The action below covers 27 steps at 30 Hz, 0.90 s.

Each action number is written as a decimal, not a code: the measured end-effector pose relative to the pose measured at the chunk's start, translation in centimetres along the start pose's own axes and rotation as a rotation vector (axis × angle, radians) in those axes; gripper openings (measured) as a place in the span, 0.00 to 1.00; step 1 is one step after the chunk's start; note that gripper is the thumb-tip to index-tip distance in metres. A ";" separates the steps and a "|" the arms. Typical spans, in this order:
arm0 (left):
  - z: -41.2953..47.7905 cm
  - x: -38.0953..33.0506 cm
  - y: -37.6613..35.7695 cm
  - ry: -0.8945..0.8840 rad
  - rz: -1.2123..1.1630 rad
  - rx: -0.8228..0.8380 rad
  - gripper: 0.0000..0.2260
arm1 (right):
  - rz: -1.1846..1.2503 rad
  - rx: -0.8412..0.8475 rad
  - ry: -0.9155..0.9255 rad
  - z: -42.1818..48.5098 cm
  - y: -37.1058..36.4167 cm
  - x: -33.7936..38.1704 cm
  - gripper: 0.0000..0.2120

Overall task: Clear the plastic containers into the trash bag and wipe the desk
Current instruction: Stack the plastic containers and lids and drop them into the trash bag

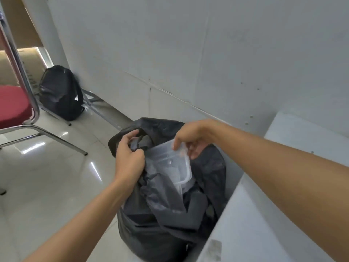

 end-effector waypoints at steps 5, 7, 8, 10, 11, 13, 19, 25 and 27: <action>-0.2 -0.2 -0.1 -0.033 0.037 0.084 0.26 | -0.057 0.011 -0.006 3.6 -3.2 -0.2 0.20; -0.3 0.3 0.0 -0.019 0.082 0.101 0.25 | -0.041 -0.037 0.016 3.6 -2.8 -0.5 0.18; -0.5 0.4 0.0 -0.018 0.120 0.119 0.24 | -0.045 -0.041 0.026 3.1 -2.4 -0.7 0.18; -0.9 0.3 -0.1 -0.017 0.178 0.150 0.19 | -0.051 -0.063 0.050 1.4 -1.3 -0.9 0.18; -1.3 0.0 -0.2 -0.013 0.199 0.163 0.17 | -0.047 -0.079 0.076 0.2 -0.8 -1.1 0.18; -2.0 -0.7 -0.5 0.020 0.236 0.173 0.15 | -0.018 -0.116 0.147 -2.5 0.4 -1.4 0.16; -7.8 -5.0 1.3 0.108 0.460 0.307 0.27 | 0.177 -0.371 0.423 -16.2 3.9 -4.6 0.12; -19.8 -14.2 3.7 -0.016 0.315 0.409 0.10 | 0.329 -0.485 0.455 -33.7 3.3 -12.3 0.10; -24.2 -16.4 3.7 -0.090 0.279 0.432 0.11 | 0.356 -0.492 0.438 -38.7 1.8 -15.5 0.10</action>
Point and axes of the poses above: each hand's wrist, its own z-axis towards the middle knuckle, its own y-axis out of the back of the hand, x = y × z, the point moved 4 cm from there along z, towards the middle knuckle, and after that the axes turned 7 degrees about z, right-handed, at the moved point
